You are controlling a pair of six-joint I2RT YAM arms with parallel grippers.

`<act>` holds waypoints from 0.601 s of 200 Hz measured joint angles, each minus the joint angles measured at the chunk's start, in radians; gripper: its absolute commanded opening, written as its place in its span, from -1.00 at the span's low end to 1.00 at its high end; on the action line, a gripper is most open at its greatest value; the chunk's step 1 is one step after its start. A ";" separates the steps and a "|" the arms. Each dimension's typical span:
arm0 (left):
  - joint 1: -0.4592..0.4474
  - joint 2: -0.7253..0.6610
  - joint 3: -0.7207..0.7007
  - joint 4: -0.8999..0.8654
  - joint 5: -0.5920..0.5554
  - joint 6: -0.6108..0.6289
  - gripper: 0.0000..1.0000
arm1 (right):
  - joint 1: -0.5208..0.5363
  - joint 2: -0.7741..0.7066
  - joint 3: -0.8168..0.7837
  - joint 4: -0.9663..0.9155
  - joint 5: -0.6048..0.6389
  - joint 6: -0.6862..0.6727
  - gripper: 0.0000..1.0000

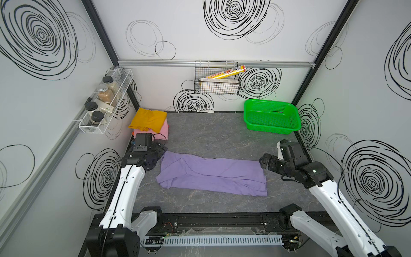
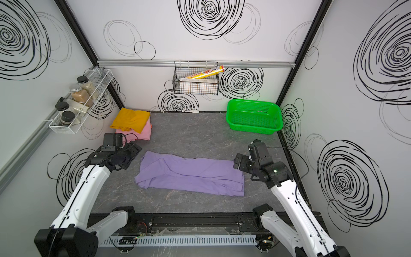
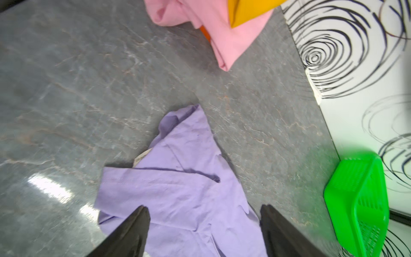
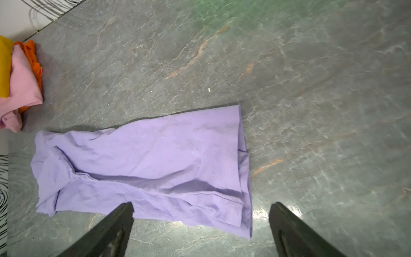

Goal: Fold and stack t-shirts
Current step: Adjust the T-shirt at the center of the board.

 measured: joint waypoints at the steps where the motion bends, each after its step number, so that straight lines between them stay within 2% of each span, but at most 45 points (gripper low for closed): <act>1: -0.002 0.002 0.002 0.001 0.002 0.001 0.87 | 0.000 0.003 0.000 0.004 -0.005 -0.001 1.00; 25: -0.082 0.058 0.041 0.046 0.039 0.002 0.96 | 0.000 0.059 0.001 0.080 -0.103 -0.029 1.00; 67: -0.263 0.121 0.049 0.082 0.060 -0.019 0.98 | 0.000 0.161 0.009 0.192 -0.277 -0.059 0.97; 120: -0.416 0.151 -0.056 0.159 0.077 -0.078 0.98 | 0.000 0.240 -0.034 0.259 -0.416 -0.072 0.94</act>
